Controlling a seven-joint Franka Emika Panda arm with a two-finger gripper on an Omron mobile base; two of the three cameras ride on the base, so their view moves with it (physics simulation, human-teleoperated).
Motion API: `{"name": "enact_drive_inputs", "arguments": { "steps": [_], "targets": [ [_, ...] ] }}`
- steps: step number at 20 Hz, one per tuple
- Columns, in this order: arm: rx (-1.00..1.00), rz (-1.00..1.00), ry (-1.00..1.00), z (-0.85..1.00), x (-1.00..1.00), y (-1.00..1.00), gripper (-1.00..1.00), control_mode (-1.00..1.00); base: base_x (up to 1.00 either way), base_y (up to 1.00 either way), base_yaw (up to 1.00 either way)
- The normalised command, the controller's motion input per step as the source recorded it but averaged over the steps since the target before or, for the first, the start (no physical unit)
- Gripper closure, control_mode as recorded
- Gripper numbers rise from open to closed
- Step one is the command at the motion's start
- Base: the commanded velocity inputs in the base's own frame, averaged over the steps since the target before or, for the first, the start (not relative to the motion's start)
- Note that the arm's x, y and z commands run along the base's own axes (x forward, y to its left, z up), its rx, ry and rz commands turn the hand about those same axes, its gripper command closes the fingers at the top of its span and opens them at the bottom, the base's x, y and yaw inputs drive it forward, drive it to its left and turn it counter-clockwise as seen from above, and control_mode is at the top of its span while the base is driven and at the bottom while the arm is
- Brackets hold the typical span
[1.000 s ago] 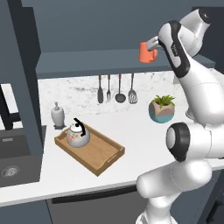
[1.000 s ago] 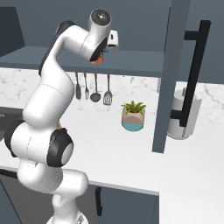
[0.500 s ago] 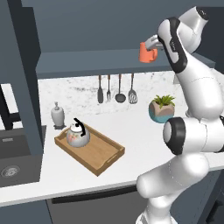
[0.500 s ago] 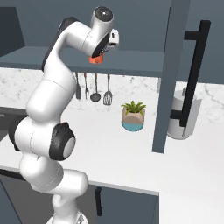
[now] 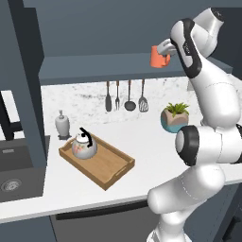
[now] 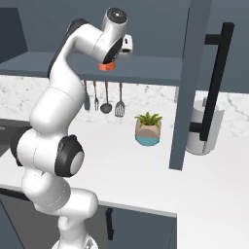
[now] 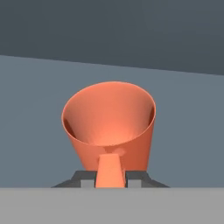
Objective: Pick the kettle from the counter and place it on the tray. Then pick the mug from the cabinet and place it on the tray. Then close the cabinet doors.
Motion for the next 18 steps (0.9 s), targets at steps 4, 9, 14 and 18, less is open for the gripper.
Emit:
{"name": "enact_drive_inputs", "arguments": {
  "steps": [4,9,14,18],
  "targets": [
    [0.00,0.03,0.02,-0.12,0.00,0.00,1.00,-1.00,0.00,0.00,0.00],
    [0.00,0.02,0.00,-0.01,0.00,0.00,1.00,-1.00,0.00,0.00,0.00],
    [0.00,0.00,0.03,-0.04,0.00,0.01,1.00,-1.00,0.00,0.00,0.00],
    [0.00,0.00,0.06,-0.07,0.00,0.00,1.00,-1.00,0.00,0.00,0.00]
  ]
}}
